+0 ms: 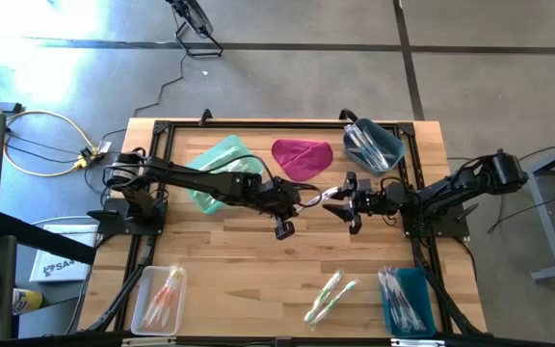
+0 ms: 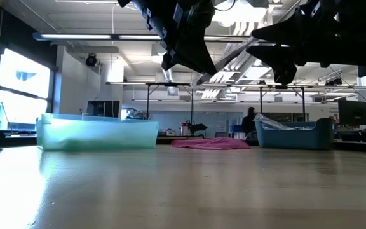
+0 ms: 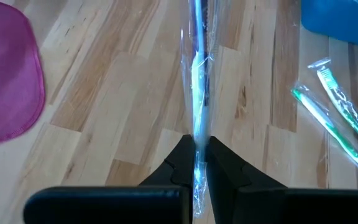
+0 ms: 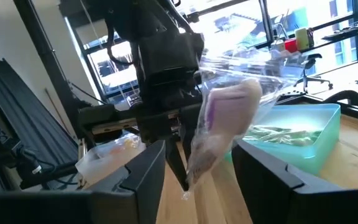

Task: Pick & Place Toothbrushes
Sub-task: Put the purple toothbrush to the dark blue bin bin

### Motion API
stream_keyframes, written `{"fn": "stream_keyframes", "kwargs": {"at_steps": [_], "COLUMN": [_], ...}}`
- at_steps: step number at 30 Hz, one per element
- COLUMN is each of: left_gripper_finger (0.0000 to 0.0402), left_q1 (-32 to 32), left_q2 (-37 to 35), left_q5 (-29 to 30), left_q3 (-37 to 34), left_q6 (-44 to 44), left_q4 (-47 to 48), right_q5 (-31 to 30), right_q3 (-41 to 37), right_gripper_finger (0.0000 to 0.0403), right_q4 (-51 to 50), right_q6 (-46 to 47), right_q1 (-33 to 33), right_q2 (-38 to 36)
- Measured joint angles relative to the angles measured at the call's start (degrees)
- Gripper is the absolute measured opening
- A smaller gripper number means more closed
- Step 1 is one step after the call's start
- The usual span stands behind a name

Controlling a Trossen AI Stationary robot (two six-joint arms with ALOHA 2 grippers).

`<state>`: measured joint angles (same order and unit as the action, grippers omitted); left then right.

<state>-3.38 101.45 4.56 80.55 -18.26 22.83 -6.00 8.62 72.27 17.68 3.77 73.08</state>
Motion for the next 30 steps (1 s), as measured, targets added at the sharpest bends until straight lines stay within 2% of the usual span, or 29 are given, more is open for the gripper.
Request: {"fn": "stream_keyframes", "kwargs": {"at_steps": [12, 21, 30], "left_gripper_finger": [0.0015, 0.0015, 0.0015], "left_q1": [-0.02, -0.02, -0.02], "left_q2": [0.00, 0.00, 0.00], "left_q5": [-0.23, -0.20, -1.91], "left_q3": [0.00, 0.00, 0.00], "left_q6": [0.00, -0.02, -0.02], "left_q4": [-0.48, -0.34, -0.13], "right_q5": [0.02, -1.66, -1.60], "right_q3": [2.50, 5.04, 6.16], "right_gripper_finger": [0.0141, 0.0129, 0.0076], "right_q4": [-1.77, -0.81, -0.69], "right_q6": [-0.01, -0.05, -1.45], "right_q1": [0.00, 0.00, 0.00], "right_q2": [0.29, 6.26, 7.06]}}
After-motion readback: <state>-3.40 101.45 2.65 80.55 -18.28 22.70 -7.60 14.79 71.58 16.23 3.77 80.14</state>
